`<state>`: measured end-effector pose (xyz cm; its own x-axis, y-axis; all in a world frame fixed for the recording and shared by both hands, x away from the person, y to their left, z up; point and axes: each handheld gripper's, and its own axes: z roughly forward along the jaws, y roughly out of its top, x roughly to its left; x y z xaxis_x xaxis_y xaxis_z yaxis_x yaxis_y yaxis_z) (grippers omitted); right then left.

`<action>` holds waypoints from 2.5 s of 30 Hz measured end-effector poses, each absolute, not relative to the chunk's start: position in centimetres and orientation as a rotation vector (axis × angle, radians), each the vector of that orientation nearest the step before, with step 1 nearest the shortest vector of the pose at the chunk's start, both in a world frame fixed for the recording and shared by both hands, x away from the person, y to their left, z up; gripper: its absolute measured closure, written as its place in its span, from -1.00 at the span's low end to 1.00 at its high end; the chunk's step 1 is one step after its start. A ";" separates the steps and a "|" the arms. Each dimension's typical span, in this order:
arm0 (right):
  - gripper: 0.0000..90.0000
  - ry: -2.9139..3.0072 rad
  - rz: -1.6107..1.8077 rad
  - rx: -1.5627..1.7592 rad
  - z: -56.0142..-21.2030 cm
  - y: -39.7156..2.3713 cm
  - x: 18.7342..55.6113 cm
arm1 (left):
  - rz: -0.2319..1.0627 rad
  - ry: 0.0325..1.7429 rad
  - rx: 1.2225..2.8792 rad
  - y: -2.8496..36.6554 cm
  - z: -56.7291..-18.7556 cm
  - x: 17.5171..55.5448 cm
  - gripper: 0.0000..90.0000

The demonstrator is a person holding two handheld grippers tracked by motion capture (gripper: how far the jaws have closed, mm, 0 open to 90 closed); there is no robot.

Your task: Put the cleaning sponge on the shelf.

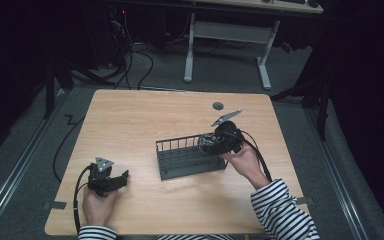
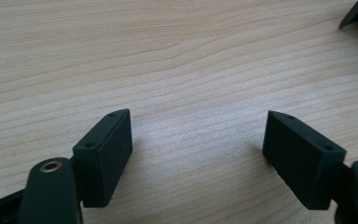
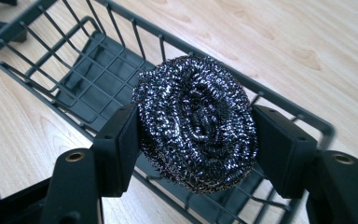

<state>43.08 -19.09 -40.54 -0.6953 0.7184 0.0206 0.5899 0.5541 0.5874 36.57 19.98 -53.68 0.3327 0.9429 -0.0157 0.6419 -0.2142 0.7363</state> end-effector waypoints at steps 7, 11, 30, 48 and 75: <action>-0.23 2.614 0.797 1.116 -41.8 -18.2 43.9 | 0.591 1.386 1.947 20.0 -53.7 36.6 -0.45; -0.27 2.629 0.780 1.146 -42.3 -18.2 44.2 | 0.591 1.385 1.948 20.0 -53.7 36.6 -0.45; -0.33 2.461 0.975 1.185 -40.4 -22.9 41.8 | 0.589 1.382 1.948 20.0 -53.7 36.6 -0.46; -0.27 2.277 1.066 1.333 -40.3 -30.3 38.8 | 0.589 1.383 1.947 20.0 -53.7 36.5 -0.45; -0.17 2.096 0.987 1.577 -50.5 -36.3 34.6 | 0.590 1.383 1.947 19.9 -53.7 36.5 -0.45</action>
